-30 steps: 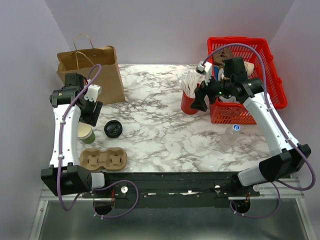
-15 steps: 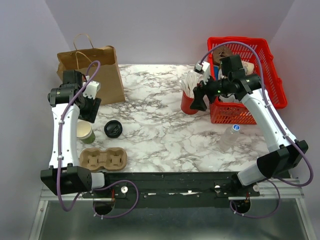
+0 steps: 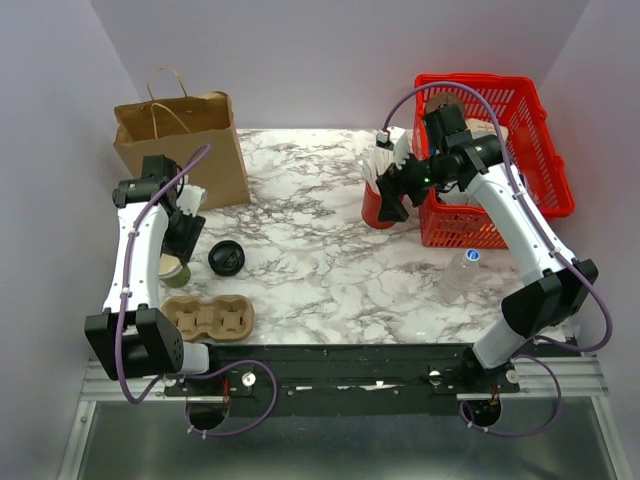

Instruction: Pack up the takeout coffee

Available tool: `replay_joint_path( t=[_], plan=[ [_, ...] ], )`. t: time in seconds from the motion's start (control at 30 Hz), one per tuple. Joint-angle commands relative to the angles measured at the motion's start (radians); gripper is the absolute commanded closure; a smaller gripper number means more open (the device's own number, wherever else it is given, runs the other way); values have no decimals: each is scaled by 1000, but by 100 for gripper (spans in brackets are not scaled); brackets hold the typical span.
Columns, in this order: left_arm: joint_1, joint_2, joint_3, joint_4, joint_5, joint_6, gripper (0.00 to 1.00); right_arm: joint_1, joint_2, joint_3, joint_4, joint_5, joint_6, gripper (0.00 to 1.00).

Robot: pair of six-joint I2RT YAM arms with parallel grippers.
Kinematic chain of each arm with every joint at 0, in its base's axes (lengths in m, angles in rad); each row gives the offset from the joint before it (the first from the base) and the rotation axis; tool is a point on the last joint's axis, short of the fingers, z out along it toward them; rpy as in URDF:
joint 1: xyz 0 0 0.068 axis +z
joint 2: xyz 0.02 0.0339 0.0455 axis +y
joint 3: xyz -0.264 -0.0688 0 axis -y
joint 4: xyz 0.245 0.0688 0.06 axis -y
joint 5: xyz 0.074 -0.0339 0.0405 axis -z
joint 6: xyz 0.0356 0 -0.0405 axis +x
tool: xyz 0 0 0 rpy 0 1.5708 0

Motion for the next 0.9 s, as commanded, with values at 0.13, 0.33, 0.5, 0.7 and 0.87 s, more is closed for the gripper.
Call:
replay_joint_path(
  t=[0.13, 0.33, 0.5, 0.7, 0.87],
  plan=[
    [5, 17, -94, 35, -20, 18, 37, 23, 36, 68, -75, 43, -11, 0],
    [5, 59, -103, 54, -7, 18, 47, 29, 27, 54, -67, 48, -9, 0],
    [5, 90, -114, 49, 13, 18, 51, 29, 21, 51, -58, 51, -9, 0],
    [6, 101, -123, 64, 14, 20, 55, 31, 19, 42, -52, 51, -5, 0],
    [8, 116, -115, 60, 14, 18, 59, 32, 22, 43, -50, 54, -3, 0]
  ],
)
